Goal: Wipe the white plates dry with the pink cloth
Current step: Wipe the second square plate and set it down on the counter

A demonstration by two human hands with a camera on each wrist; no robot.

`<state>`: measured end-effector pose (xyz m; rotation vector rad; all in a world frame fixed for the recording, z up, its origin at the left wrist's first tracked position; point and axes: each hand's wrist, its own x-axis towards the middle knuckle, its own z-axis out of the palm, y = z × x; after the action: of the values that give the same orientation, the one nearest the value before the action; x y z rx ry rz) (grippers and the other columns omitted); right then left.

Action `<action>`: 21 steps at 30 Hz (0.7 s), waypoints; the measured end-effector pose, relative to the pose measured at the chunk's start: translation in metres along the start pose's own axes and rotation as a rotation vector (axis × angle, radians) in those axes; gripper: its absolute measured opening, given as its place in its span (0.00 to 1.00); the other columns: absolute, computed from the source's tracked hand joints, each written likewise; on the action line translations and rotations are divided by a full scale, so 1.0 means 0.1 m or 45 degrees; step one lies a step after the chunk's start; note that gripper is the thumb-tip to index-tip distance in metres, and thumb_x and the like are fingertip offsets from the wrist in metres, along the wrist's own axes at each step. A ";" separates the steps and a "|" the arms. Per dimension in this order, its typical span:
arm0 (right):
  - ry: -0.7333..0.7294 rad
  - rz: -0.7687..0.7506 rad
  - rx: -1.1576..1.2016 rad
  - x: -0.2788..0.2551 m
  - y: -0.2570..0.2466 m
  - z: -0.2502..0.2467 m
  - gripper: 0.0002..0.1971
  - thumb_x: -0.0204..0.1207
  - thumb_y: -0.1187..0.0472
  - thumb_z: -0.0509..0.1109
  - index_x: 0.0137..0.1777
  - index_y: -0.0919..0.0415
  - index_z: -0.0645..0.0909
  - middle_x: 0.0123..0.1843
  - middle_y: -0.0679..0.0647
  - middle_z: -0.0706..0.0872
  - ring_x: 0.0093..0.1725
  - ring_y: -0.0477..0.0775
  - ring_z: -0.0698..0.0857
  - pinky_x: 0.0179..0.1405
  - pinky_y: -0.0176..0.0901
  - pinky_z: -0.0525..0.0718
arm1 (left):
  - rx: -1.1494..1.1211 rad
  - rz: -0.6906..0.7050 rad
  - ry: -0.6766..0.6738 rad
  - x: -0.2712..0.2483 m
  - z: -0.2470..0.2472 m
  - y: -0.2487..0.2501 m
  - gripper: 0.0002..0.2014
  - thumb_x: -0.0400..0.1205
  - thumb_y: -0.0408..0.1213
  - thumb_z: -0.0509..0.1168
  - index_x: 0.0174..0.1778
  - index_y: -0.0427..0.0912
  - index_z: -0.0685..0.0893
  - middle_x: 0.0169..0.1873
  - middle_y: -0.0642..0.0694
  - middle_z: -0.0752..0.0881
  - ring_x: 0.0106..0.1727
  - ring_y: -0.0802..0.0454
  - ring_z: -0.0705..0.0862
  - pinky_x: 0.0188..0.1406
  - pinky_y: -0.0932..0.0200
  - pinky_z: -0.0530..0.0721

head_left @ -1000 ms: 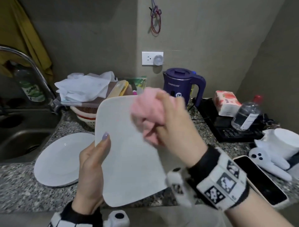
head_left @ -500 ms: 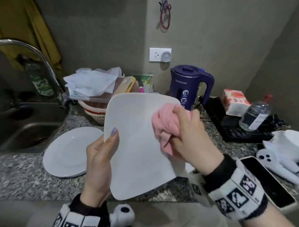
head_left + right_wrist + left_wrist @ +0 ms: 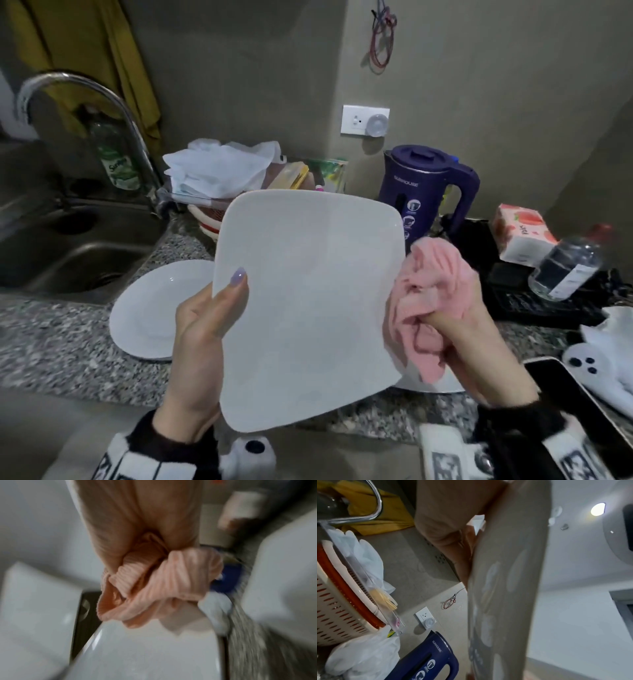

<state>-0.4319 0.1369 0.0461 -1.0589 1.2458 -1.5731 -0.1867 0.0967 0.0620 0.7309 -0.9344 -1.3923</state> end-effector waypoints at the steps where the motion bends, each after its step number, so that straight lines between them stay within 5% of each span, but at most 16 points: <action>1: 0.000 0.132 0.259 -0.08 0.08 -0.02 0.30 0.58 0.73 0.78 0.62 0.61 0.77 0.48 0.54 0.88 0.44 0.47 0.88 0.37 0.40 0.87 | -0.003 0.025 0.009 0.02 0.02 0.03 0.14 0.76 0.39 0.62 0.34 0.46 0.94 0.38 0.49 0.93 0.40 0.55 0.91 0.35 0.65 0.87; 4: -0.047 0.279 0.500 -0.20 0.21 -0.07 0.34 0.38 0.58 0.91 0.48 0.63 0.86 0.36 0.60 0.85 0.28 0.50 0.83 0.23 0.37 0.84 | 0.053 0.056 0.012 0.06 0.10 0.06 0.25 0.82 0.31 0.58 0.21 0.48 0.91 0.27 0.57 0.90 0.31 0.66 0.88 0.28 0.73 0.82; 7: -0.018 0.195 0.417 -0.16 0.16 -0.12 0.41 0.30 0.58 0.92 0.49 0.68 0.84 0.36 0.62 0.87 0.28 0.52 0.85 0.26 0.37 0.85 | 0.062 0.060 -0.099 0.12 0.18 0.02 0.24 0.84 0.33 0.56 0.30 0.50 0.94 0.34 0.55 0.92 0.37 0.64 0.90 0.33 0.71 0.84; 11: 0.082 0.149 0.184 -0.13 0.11 -0.18 0.32 0.39 0.69 0.87 0.49 0.67 0.84 0.38 0.61 0.89 0.31 0.51 0.86 0.26 0.37 0.85 | 0.203 0.017 -0.233 0.21 0.19 -0.14 0.18 0.83 0.45 0.55 0.63 0.47 0.85 0.56 0.53 0.91 0.58 0.58 0.88 0.49 0.67 0.86; 12: 0.137 0.160 0.166 -0.14 0.14 -0.17 0.36 0.39 0.71 0.86 0.54 0.68 0.83 0.40 0.62 0.90 0.32 0.51 0.87 0.27 0.38 0.86 | 0.238 0.001 -0.264 0.24 0.20 -0.18 0.19 0.83 0.47 0.54 0.66 0.50 0.82 0.58 0.57 0.89 0.61 0.60 0.87 0.51 0.67 0.85; 14: 0.238 0.210 0.209 -0.14 0.25 -0.20 0.48 0.36 0.69 0.88 0.64 0.67 0.79 0.49 0.65 0.90 0.38 0.53 0.90 0.31 0.42 0.87 | 0.371 -0.004 -0.325 0.31 0.22 -0.20 0.17 0.83 0.50 0.51 0.65 0.58 0.78 0.55 0.70 0.88 0.60 0.71 0.84 0.50 0.75 0.81; 16: 0.304 0.247 0.297 -0.17 0.30 -0.20 0.44 0.47 0.76 0.82 0.69 0.64 0.76 0.53 0.67 0.89 0.39 0.53 0.90 0.32 0.43 0.88 | 0.574 -0.032 -0.348 0.36 0.20 -0.19 0.15 0.82 0.52 0.50 0.61 0.63 0.76 0.47 0.78 0.86 0.53 0.80 0.82 0.47 0.80 0.77; 21: 0.262 0.223 0.330 -0.21 0.33 -0.15 0.40 0.48 0.75 0.78 0.67 0.69 0.76 0.41 0.63 0.87 0.27 0.51 0.87 0.24 0.37 0.85 | 0.591 -0.301 -0.452 0.35 0.11 -0.12 0.13 0.88 0.46 0.52 0.61 0.57 0.80 0.55 0.59 0.90 0.58 0.61 0.87 0.52 0.68 0.84</action>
<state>-0.4369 0.1563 0.0088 -0.6206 1.1943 -1.6828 -0.2039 0.0620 0.0604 0.9811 -1.5215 -1.5602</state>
